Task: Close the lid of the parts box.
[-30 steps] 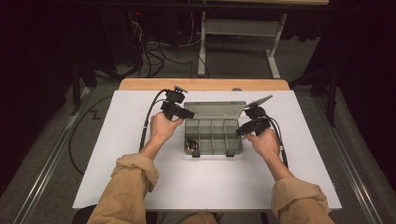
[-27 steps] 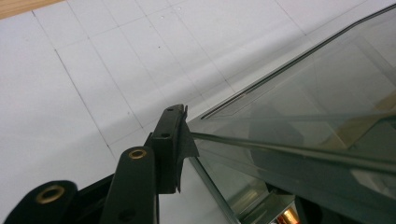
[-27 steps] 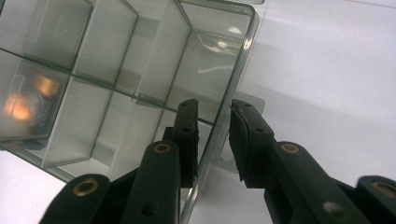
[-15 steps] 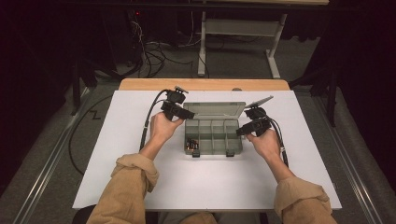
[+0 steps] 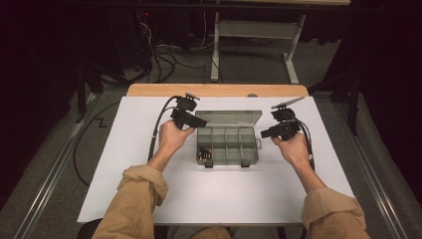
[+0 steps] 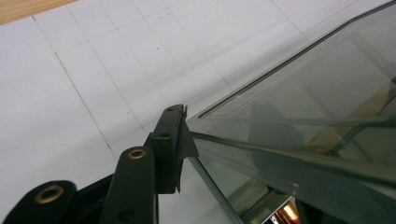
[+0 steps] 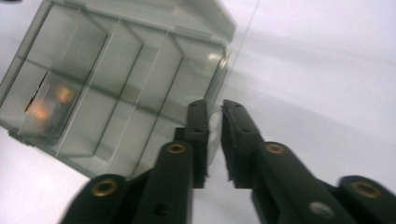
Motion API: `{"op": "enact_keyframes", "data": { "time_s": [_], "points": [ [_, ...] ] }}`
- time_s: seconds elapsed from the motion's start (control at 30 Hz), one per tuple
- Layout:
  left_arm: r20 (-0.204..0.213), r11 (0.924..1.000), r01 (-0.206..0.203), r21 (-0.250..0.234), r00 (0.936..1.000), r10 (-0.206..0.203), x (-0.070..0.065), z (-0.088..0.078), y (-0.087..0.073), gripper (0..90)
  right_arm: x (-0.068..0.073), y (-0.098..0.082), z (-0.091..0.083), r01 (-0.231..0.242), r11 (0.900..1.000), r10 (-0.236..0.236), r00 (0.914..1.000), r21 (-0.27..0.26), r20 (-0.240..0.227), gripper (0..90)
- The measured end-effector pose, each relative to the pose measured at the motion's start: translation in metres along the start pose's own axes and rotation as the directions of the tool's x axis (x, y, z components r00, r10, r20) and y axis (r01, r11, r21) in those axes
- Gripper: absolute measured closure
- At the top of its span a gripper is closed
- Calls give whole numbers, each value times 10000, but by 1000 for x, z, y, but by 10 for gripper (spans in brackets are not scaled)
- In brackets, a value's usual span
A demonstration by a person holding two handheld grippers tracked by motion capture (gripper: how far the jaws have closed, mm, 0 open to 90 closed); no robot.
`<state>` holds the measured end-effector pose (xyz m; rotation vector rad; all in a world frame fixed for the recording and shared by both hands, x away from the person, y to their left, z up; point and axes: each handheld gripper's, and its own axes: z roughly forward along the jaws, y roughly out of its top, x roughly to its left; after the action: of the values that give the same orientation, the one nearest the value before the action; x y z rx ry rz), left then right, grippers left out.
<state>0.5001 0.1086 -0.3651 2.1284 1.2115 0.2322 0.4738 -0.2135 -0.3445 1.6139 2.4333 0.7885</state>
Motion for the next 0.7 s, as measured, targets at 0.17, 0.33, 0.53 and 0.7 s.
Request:
{"op": "enact_keyframes", "data": {
  "time_s": [0.17, 0.33, 0.53, 0.7],
  "points": [
    [-16, 9999, -104, 28, 9999, 104, -1, -1, -1, 553, 1, 11, -10, 174, 9988, -164, 9996, -468, 220, 900],
    [-17, 9998, -201, 61, 9998, 201, -2, -2, -2, 545, 6, 24, -18, 291, 9965, -254, 9985, -786, 475, 900],
    [-107, 9992, -389, 120, 9992, 390, -5, -2, -3, 534, 12, 36, -26, 491, 9941, -423, 9966, -971, 708, 900],
    [-59, 9990, -415, 188, 9991, 416, -5, -2, -6, 532, 16, 39, -28, 665, 9930, -599, 9958, -973, 685, 900]
  ]
}}
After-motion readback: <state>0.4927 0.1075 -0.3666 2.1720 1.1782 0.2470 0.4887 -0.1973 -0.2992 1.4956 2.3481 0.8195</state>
